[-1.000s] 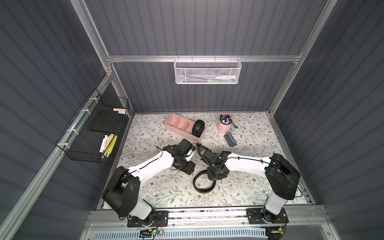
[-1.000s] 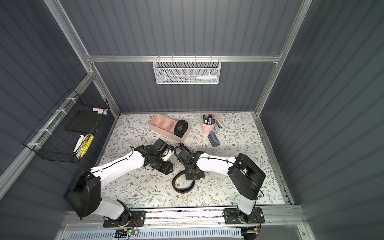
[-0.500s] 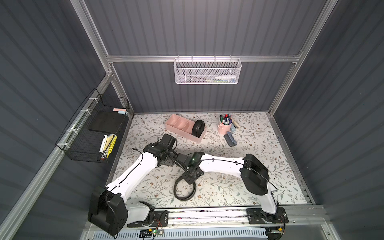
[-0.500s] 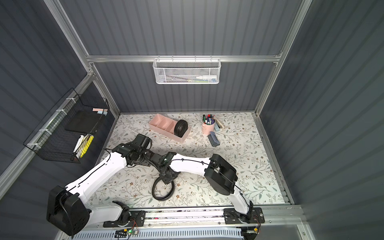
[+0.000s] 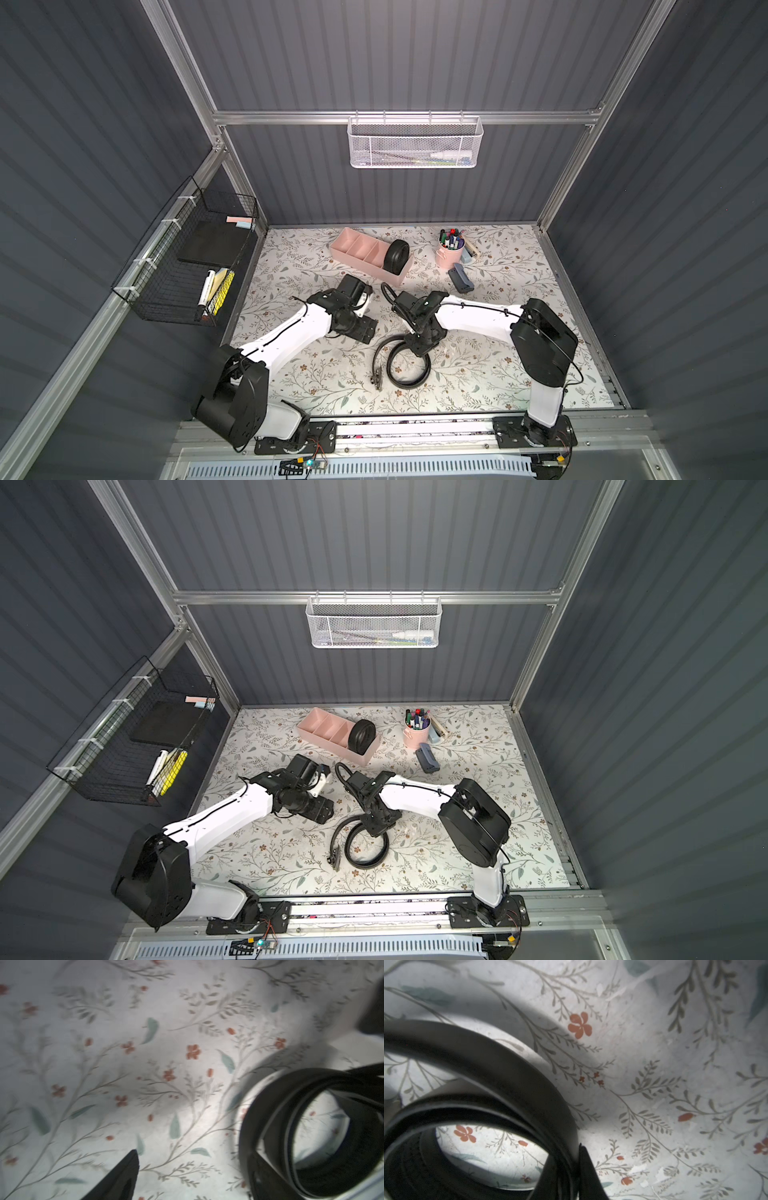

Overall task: Place the belts into the storage roll
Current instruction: Roll the belt at the center of the board.

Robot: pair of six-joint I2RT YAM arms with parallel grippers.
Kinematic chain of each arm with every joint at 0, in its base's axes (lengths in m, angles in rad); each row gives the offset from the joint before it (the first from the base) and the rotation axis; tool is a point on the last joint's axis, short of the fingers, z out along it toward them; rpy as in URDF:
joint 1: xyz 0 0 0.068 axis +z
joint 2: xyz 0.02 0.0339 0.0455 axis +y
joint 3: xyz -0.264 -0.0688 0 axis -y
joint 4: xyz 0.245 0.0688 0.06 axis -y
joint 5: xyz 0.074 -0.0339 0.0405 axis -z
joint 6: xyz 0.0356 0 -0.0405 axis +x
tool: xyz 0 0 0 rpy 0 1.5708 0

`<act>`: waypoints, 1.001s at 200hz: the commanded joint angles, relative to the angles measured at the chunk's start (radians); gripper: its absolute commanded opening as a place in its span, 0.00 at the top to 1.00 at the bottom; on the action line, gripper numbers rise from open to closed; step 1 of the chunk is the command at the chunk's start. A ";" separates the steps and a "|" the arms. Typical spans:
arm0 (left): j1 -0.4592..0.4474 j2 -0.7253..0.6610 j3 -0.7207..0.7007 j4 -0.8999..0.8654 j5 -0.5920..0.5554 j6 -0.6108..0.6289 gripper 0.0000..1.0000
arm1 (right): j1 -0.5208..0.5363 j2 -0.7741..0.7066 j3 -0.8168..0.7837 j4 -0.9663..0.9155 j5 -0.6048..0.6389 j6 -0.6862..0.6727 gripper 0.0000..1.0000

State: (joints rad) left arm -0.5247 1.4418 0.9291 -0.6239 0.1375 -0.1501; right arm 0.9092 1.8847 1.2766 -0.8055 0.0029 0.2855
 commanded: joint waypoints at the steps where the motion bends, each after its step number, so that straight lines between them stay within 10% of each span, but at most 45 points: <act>1: -0.063 0.053 0.001 0.033 0.106 0.010 0.17 | -0.027 -0.018 -0.024 0.000 -0.008 -0.032 1.00; 70: -0.092 0.226 0.068 -0.118 -0.125 -0.025 0.33 | -0.082 -0.016 -0.028 0.008 -0.028 -0.067 1.00; 129: -0.104 0.290 0.048 -0.127 -0.088 -0.040 1.00 | -0.212 0.039 -0.009 -0.058 0.061 0.101 0.98; 200: -0.106 0.273 0.042 -0.135 -0.106 -0.064 1.00 | -0.313 0.136 0.043 -0.109 0.163 0.194 0.86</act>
State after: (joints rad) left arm -0.6407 1.7069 1.0046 -0.6487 0.0772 -0.1917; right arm 0.6781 1.9438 1.3415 -0.8322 -0.0418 0.3977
